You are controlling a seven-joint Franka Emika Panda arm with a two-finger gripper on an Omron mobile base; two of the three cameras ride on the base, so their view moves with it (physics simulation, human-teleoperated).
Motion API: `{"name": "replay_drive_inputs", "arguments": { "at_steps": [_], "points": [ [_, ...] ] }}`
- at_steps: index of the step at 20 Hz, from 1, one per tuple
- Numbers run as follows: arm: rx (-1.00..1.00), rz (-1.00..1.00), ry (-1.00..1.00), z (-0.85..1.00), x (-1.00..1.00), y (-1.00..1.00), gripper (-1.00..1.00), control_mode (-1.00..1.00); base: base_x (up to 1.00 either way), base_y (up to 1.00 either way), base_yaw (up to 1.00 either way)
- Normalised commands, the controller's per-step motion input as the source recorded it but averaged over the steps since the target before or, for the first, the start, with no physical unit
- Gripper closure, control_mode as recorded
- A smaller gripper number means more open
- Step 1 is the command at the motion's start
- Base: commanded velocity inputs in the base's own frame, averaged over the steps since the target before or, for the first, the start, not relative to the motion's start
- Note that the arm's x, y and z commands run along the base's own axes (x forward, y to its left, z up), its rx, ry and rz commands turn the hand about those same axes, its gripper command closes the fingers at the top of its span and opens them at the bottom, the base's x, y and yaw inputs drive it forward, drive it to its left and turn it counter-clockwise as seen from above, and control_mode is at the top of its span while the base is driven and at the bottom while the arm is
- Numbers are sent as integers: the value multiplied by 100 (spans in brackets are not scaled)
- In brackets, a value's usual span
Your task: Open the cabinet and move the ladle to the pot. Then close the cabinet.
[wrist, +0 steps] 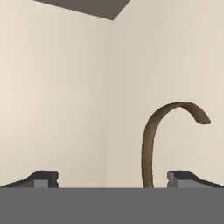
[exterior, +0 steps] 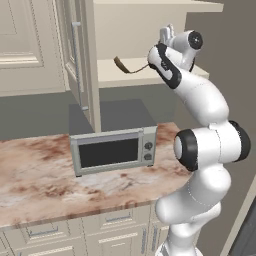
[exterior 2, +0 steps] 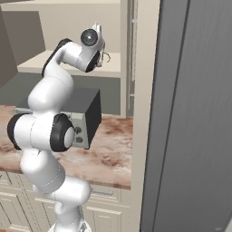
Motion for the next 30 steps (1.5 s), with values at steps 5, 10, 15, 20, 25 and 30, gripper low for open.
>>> {"name": "replay_drive_inputs", "arguments": {
  "at_steps": [5,10,15,20,25,30],
  "points": [
    [-2,0,8,-8,31,0,-100,-100,0,0,0],
    [-14,0,-16,-52,25,0,-100,-100,0,0,0],
    [-15,0,-23,-64,13,0,-100,-100,0,0,0],
    [-7,0,-11,-41,22,0,-100,-100,0,0,0],
    [0,0,7,-19,49,0,100,-100,0,0,0],
    [2,0,29,-9,40,0,100,-100,0,0,0]
  ]
}}
